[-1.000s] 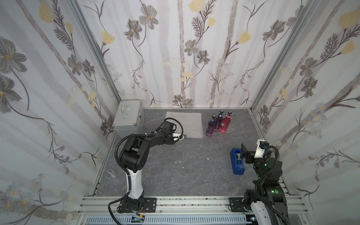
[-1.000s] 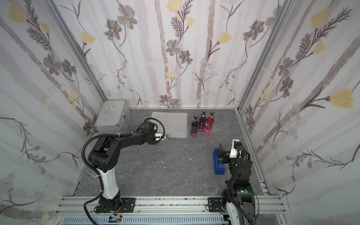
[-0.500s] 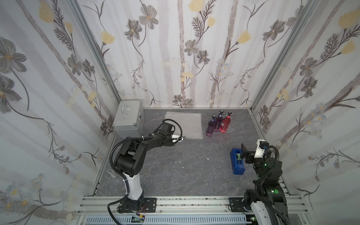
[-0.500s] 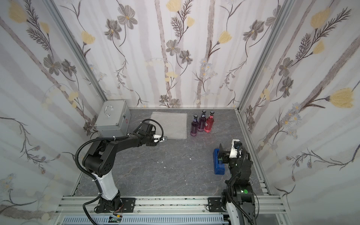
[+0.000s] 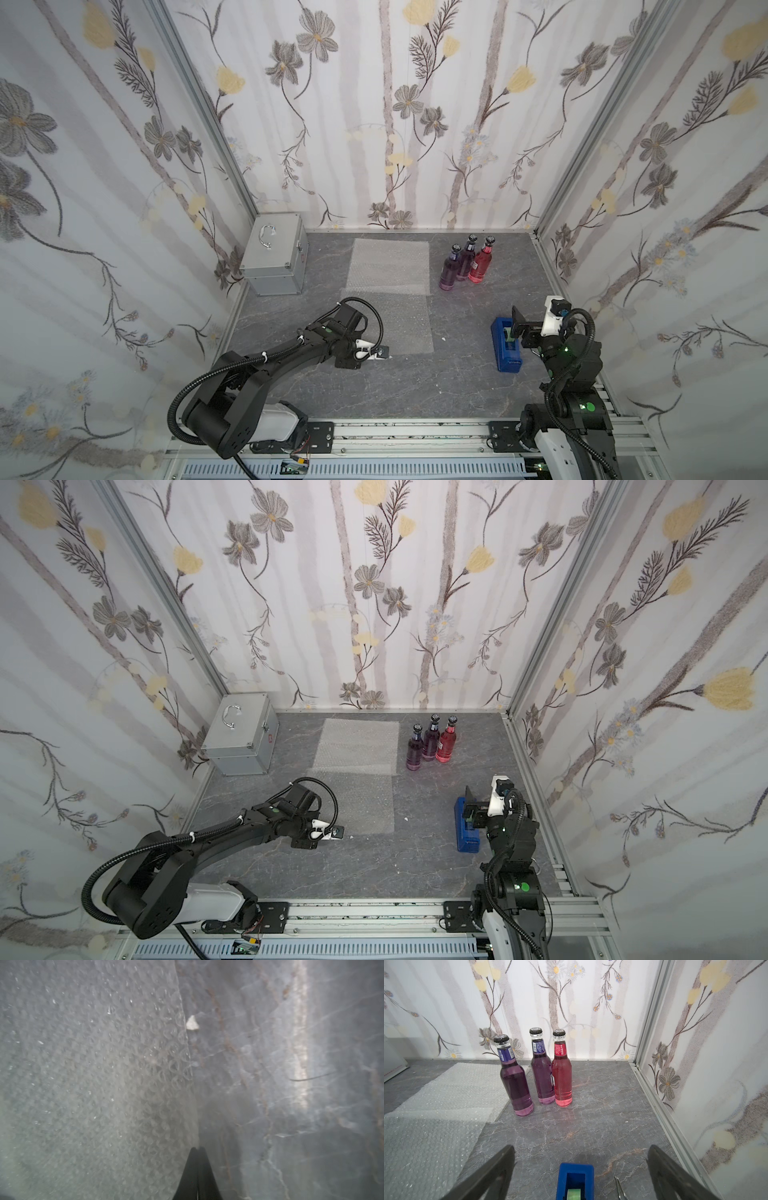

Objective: Wrap wine bottles in bubble wrap
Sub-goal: Move the bubble wrap to the center of the board.

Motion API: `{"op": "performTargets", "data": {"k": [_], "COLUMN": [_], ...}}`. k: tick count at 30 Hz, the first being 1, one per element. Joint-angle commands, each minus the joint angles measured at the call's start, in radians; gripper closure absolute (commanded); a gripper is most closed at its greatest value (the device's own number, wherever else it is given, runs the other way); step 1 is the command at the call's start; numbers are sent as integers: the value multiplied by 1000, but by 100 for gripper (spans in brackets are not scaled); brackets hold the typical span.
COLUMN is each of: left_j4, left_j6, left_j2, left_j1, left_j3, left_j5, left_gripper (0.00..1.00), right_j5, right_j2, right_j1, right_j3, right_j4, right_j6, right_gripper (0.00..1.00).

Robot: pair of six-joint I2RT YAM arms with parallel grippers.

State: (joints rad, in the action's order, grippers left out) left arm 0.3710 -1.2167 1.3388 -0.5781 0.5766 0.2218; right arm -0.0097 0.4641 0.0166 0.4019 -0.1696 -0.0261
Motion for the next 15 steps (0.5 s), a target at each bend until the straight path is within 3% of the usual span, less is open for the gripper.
{"op": "performTargets", "data": {"k": [1, 8, 15], "left_j4": [9, -57, 56], "left_j6": [59, -25, -82], "left_j2": [-13, 7, -75], "left_j1": [-33, -47, -48], "left_j3": [-34, -40, -53], "left_j5": [21, 2, 56], "left_gripper": [100, 100, 100], "right_j5": [-14, 127, 282], "right_j2": [22, 166, 455], "right_j1": [33, 159, 317], "right_j3": [43, 171, 301], "right_j4": [-22, -1, 110], "right_j6": [-2, 146, 238], "right_gripper": [3, 7, 8]}}
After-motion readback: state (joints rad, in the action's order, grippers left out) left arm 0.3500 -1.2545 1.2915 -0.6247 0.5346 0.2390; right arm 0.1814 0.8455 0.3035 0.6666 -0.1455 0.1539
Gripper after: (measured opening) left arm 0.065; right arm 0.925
